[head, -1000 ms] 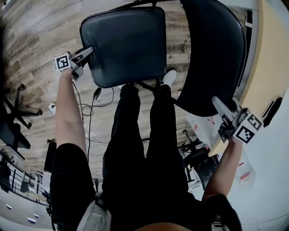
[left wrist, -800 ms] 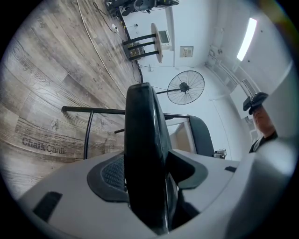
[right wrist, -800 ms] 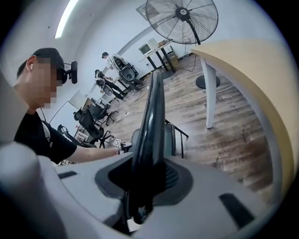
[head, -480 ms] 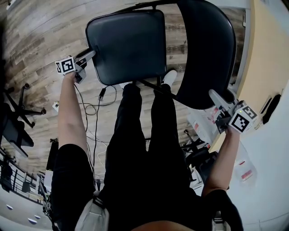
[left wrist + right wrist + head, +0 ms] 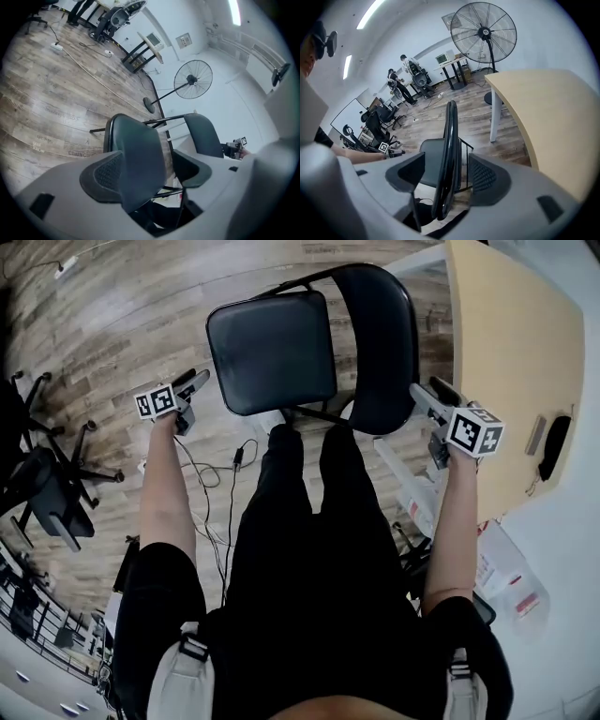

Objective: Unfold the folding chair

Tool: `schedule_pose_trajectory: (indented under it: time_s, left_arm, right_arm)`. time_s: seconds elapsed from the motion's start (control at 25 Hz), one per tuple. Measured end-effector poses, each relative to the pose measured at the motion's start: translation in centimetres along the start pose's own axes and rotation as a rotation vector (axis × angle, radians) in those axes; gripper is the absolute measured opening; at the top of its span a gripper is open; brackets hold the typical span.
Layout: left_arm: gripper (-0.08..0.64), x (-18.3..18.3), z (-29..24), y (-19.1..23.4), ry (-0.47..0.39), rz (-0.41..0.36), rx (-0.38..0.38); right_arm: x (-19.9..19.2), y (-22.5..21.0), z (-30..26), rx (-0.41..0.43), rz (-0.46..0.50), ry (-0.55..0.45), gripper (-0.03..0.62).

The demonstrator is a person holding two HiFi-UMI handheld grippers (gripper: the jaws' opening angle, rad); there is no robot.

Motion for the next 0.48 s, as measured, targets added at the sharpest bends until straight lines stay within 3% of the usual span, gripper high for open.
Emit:
schedule_pose_trajectory:
  time_s: [0.24,0.48]
  left_arm:
    - [0.316,-0.7,6.3,-7.5,-0.07,0.001,0.047]
    - [0.316,-3.9,10.4,-19.7,-0.093,-0.036,-0.006]
  right_arm:
    - [2.0,3.3,2.1,0.069,0.039,-0.036,0.276]
    - [3.0,7.3,5.5,0.192,0.064,-0.082,0.276]
Point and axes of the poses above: the fingertips, and each gripper's own axes: z backward along the fingers, y to its left, x out of its top, the point moved 4 cm from there along z, backward along the fingers, and after that the axes turned 13 degrees about x, right-handed, at the moved point
